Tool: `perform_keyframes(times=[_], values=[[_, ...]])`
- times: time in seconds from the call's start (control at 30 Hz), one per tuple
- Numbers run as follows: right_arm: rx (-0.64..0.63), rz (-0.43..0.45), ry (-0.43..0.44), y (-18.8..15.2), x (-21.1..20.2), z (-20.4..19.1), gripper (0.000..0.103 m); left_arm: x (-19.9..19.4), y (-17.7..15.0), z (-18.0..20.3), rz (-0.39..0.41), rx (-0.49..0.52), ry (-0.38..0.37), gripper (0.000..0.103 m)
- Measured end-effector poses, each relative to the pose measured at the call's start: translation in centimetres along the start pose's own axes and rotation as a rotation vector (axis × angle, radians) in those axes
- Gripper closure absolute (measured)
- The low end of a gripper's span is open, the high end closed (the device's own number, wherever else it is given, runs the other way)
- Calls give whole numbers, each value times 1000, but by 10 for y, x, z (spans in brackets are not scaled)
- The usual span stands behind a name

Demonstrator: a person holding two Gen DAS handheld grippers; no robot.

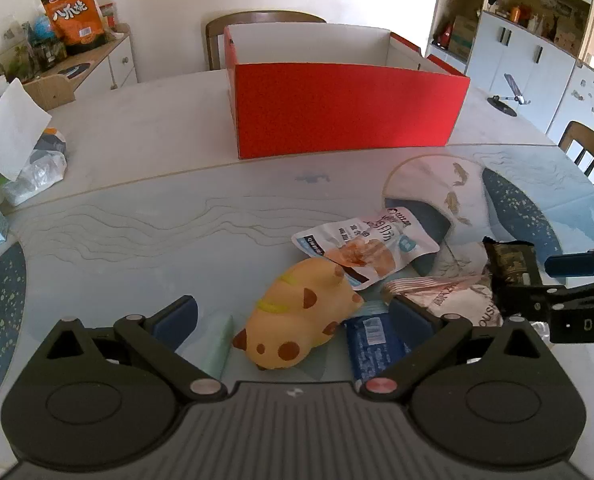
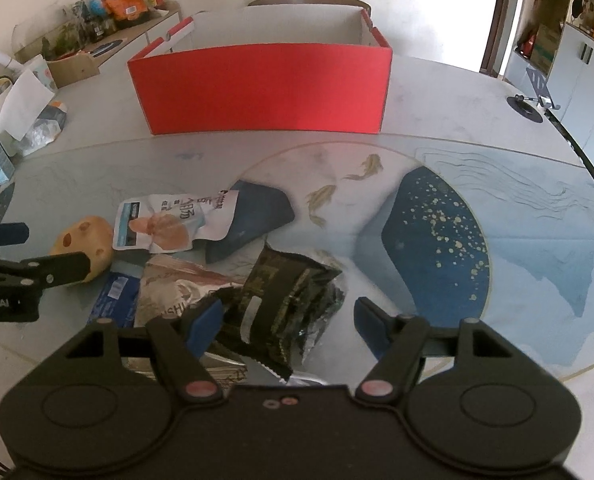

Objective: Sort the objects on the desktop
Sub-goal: 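Grasp the yellow plush toy with the left tool while the right tool grasps the dark chocolate bar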

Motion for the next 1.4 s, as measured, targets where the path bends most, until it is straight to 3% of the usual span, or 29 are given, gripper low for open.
perform_keyframes(times=[0.17,0.47,0.6,0.73,1.1,1.4], values=[[-12,-7,2,-1,2,-4,31,5,0,0,1,6,-3,2],[-11,-16,9,-2,5,-5,32,12,-2,3,-12,26,-22,13],[-7,-16,11,-2,6,-5,33,15,-4,7,-21,35,-31,26],[-8,-15,14,-3,6,-4,34,18,-5,8,-29,31,-38,31],[-5,-13,18,-2,6,-4,53,17,-5,7,-25,34,-42,39],[-9,-8,8,-1,5,-4,56,13,-3,4,-13,17,-39,45]])
Point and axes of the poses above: each gripper's, at about its wrist camera, not at the fingertips, and x roughly the way its jaws point, z to its right, y to its top, the point moved 8 cm from there along x, roughly the way its jaws point, and after that the axes turned 6 degrees about y, right-handed, at the moved point
